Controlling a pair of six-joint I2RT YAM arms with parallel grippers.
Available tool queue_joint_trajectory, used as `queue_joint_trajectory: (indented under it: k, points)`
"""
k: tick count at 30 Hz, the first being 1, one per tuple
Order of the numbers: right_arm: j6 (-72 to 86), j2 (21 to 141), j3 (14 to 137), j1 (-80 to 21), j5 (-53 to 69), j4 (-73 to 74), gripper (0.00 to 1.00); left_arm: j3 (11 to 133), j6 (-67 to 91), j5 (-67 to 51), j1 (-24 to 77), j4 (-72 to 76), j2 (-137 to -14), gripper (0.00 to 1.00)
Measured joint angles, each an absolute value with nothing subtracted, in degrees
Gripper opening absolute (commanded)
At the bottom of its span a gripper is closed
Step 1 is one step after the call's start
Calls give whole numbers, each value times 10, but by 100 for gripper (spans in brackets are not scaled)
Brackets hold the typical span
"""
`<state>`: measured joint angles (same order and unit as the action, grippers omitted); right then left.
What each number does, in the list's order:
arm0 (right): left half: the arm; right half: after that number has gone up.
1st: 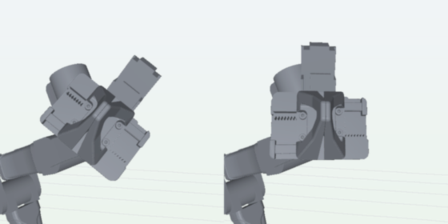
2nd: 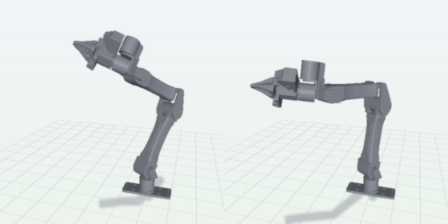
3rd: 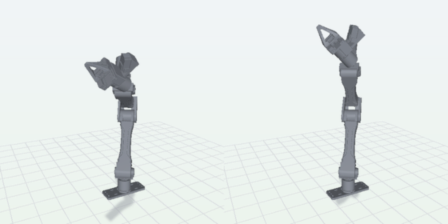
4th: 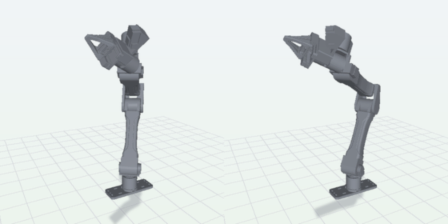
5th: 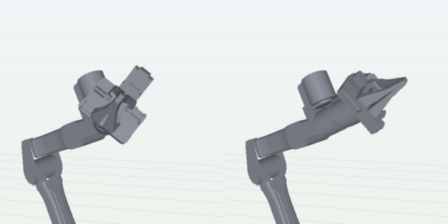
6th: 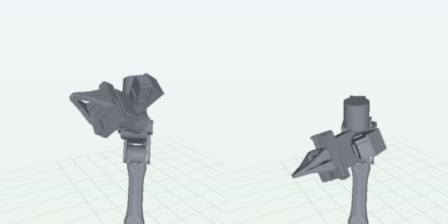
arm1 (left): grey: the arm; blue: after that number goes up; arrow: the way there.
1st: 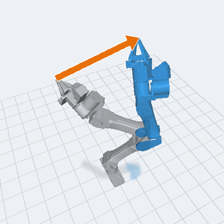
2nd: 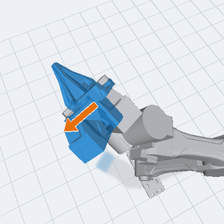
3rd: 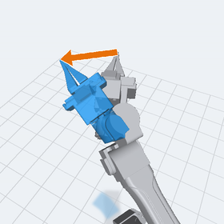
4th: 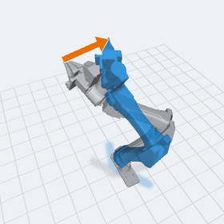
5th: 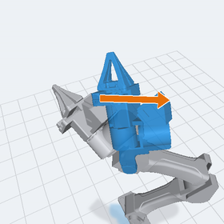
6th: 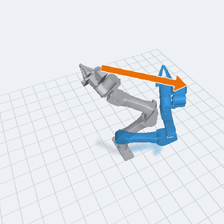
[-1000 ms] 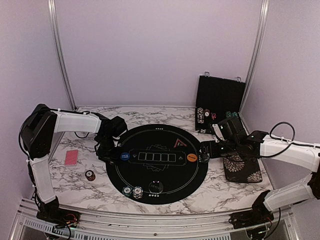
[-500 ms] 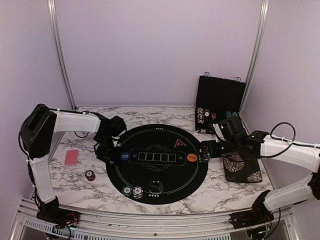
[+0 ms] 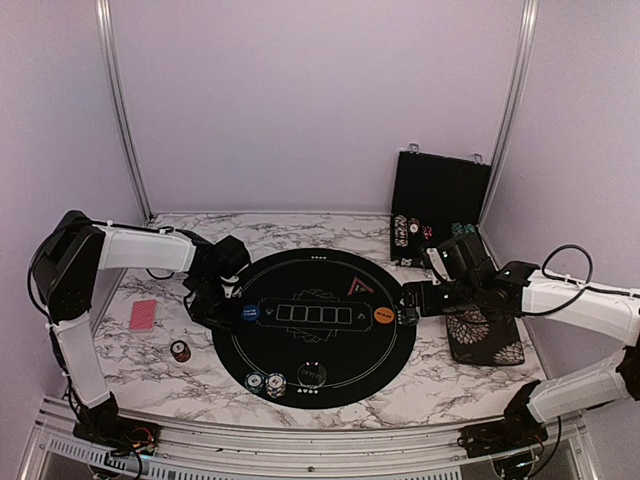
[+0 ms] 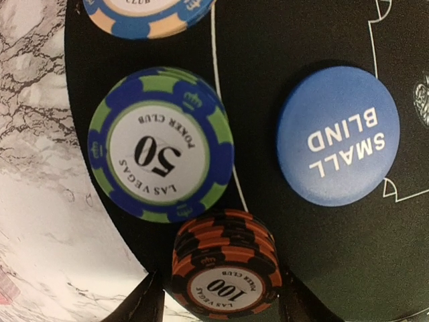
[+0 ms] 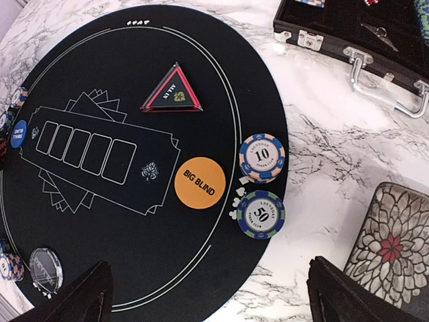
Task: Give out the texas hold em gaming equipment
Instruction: Place the poker chips pile at the small blind area, then pick up the pile of poker chips from the pile of poker chips.
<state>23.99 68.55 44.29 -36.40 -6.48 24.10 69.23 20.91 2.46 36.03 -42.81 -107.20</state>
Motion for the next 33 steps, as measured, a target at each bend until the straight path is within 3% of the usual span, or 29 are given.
queue_joint_trajectory:
  k: [33]
  points:
    - [244,667,432,-364,-69,245,98,686,198,24,355,-433,-1066,47]
